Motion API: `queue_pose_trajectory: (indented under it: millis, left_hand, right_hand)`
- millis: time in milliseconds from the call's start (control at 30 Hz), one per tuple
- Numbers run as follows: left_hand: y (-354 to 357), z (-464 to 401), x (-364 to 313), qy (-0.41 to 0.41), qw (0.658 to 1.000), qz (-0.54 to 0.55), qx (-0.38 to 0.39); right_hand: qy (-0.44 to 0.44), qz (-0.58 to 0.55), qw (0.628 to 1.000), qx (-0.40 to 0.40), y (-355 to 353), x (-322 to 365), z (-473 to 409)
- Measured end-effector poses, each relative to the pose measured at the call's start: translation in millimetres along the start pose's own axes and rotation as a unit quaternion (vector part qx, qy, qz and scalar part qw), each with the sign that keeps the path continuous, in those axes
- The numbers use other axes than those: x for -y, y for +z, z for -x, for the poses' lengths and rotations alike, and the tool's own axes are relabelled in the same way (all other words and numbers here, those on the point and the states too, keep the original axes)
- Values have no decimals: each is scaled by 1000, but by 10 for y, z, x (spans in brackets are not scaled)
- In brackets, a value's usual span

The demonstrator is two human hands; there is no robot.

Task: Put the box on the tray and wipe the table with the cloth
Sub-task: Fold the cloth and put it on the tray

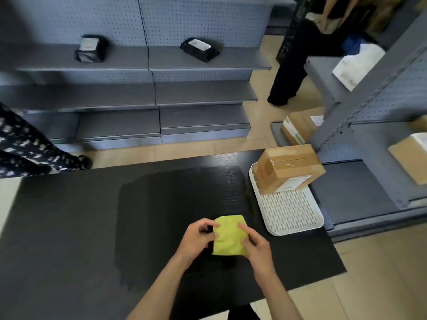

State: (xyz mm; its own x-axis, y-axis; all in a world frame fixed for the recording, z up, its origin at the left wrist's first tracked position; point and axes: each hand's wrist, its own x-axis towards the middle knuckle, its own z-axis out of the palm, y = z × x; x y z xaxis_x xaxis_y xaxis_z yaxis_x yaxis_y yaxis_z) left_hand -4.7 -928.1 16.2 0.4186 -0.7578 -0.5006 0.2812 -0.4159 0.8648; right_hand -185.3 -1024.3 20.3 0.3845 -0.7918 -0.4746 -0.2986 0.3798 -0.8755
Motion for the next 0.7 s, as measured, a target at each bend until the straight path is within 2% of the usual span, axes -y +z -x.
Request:
queue_pose_trajectory:
  millis: [367, 533, 700]
  left_hand:
    - [1687, -1028, -37, 65, 989, -133, -14]
    - [2343, -1414, -42, 56, 985, -156, -48]
    - [2770, -1699, -20, 35, 973, -218, -64]
  right_hand:
    - [-54, 112, 992, -5, -1691, 116, -1121]
    - [-47, 163, 985, 16, -2310, 12, -1710]
    - [-46, 242, 969, 28, -2587, -65, -2130]
